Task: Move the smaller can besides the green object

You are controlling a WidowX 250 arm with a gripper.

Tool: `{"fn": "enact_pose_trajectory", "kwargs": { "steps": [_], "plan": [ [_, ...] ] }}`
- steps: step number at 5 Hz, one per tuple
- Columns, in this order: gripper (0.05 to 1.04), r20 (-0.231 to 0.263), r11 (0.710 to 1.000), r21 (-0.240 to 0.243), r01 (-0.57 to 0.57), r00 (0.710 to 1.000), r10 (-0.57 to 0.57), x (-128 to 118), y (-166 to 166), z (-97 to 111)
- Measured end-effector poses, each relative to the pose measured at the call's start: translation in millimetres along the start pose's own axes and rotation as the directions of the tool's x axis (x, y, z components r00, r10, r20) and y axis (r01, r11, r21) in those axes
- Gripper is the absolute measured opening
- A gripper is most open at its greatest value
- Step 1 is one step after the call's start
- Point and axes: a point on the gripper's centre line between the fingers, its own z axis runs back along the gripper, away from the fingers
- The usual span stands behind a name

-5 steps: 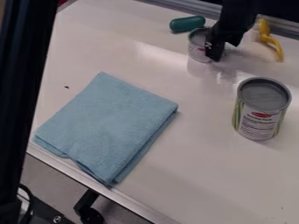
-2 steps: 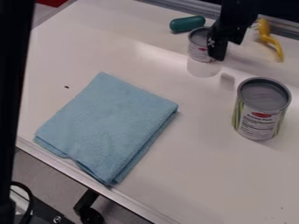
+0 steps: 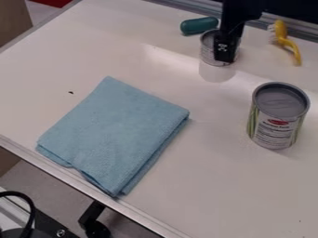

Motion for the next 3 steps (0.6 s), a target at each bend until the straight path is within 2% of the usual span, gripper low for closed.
{"fn": "enact_pose_trajectory", "kwargs": {
  "steps": [1, 2, 3],
  "plan": [
    [1.000, -0.049, 0.970, 0.016, -0.242, 0.969, 0.243, -29.0, -7.0, 10.2],
    [1.000, -0.085, 0.879, 0.101, -0.467, 0.876, 0.475, -62.5, -19.5, 10.4],
    [1.000, -0.109, 0.744, 0.189, -0.641, 0.739, 0.665, -94.7, -34.6, 9.8]
  ]
}}
